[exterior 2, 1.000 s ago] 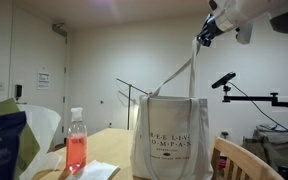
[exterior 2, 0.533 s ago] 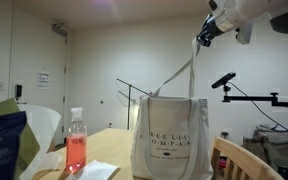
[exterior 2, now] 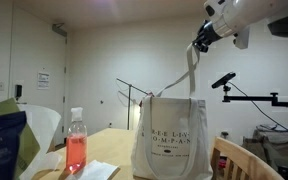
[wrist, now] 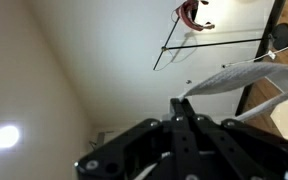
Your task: Move the bag backwards
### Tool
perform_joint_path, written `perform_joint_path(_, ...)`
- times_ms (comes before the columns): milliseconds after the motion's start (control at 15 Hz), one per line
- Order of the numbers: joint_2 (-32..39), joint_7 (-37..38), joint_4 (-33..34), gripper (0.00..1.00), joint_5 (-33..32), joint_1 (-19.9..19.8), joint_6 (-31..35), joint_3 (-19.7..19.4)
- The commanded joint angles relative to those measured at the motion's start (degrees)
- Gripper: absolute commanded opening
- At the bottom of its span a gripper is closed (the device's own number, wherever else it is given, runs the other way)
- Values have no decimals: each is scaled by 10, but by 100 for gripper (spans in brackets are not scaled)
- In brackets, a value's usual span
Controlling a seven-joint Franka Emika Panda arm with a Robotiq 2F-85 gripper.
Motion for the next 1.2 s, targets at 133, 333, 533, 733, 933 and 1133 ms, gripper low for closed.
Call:
perform_joint_path(133, 47, -11, 9, 0, -1, 5, 55, -2)
perform_joint_path(333, 62, -30, 10, 0, -2, 10, 64, 18)
perform_joint_path(533, 75, -61, 14, 0, -5, 21, 56, 46)
perform_joint_path(733, 81, -95, 15, 0, -16, 34, 53, 72)
perform_joint_path(933, 85, -121, 14, 0, -34, 46, 65, 84)
perform_joint_path(1133, 88, -140, 9, 0, -60, 56, 82, 86)
